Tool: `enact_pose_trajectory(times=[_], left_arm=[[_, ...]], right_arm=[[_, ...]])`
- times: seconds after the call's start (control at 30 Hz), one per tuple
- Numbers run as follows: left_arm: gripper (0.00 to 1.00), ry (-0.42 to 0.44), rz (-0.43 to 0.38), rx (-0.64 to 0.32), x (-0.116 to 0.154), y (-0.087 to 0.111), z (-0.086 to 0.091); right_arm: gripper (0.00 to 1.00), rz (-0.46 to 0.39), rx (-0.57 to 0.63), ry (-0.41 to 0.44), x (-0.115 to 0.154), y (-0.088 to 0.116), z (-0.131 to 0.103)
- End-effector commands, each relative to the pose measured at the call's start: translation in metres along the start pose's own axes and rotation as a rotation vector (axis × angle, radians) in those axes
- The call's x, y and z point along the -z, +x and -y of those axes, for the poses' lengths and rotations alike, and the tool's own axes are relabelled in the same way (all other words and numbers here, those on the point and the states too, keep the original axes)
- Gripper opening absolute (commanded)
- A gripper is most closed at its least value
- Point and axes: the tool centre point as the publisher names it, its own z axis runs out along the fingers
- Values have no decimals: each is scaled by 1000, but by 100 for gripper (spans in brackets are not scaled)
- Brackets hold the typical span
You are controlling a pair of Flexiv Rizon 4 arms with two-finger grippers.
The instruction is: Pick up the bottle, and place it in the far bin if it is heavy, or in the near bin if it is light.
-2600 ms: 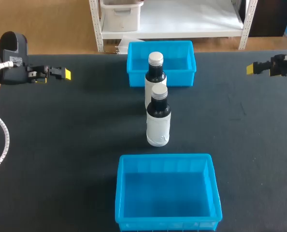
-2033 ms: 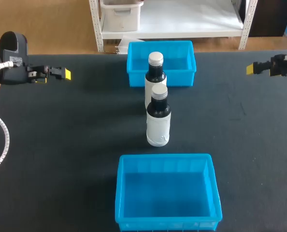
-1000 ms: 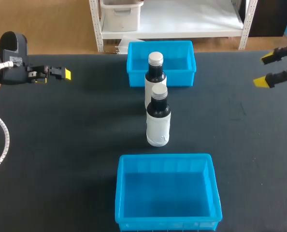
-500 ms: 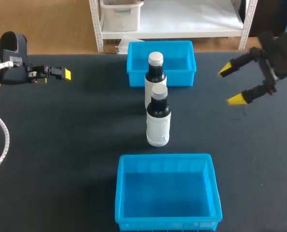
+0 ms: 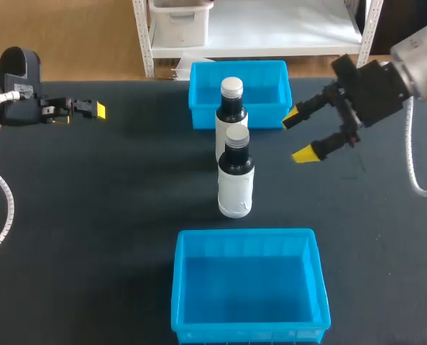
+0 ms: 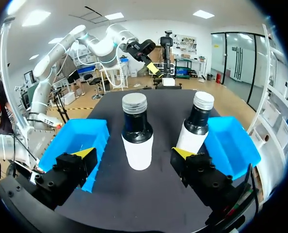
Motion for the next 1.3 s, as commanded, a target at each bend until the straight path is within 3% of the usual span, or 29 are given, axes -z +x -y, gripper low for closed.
enact_pose_trajectory(times=[0.03,0.6,1.3], left_arm=[[100,0,0,0,0,0,0],[100,0,0,0,0,0,0],[100,0,0,0,0,0,0]], right_arm=[[100,-20,-16,29,-19,-5,-5],[100,-39,-66,-3,-62,-18,9],[100,-34,-41,-20,-88,-37,1]])
